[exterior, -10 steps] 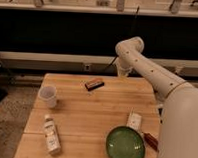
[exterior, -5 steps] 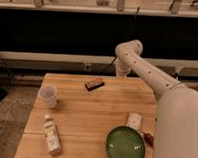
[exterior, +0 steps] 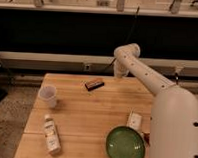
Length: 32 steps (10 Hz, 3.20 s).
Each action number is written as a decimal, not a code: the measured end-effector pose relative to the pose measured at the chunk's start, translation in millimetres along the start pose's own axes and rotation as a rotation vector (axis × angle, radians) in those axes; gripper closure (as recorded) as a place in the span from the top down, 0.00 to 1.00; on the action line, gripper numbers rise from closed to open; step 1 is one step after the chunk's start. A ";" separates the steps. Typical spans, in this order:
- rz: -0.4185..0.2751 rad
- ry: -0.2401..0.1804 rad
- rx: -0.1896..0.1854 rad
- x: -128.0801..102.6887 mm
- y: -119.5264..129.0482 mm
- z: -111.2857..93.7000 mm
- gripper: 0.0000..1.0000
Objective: Push the eraser across the table
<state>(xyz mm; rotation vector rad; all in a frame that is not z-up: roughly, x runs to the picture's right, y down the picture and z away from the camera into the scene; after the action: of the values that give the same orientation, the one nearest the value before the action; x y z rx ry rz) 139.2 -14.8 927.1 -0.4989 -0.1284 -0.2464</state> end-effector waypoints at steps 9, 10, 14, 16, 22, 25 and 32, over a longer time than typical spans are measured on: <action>-0.073 -0.017 -0.045 -35.3 0.1 37.6 0.04; -0.088 -0.020 -0.052 -46.0 -1.1 43.3 0.04; -0.136 -0.023 -0.067 -67.6 -2.9 55.5 0.04; -0.168 -0.025 -0.075 -86.7 -5.5 58.1 0.04; -0.270 -0.022 -0.086 -134.7 -18.5 65.4 0.04; -0.297 -0.027 -0.086 -161.5 -19.8 67.0 0.04; -0.347 -0.027 -0.100 -164.5 -10.1 69.7 0.04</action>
<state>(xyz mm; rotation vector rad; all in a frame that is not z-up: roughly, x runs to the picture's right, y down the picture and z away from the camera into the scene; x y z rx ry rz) -26.1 43.9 962.6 -0.5786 -0.2305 -0.5878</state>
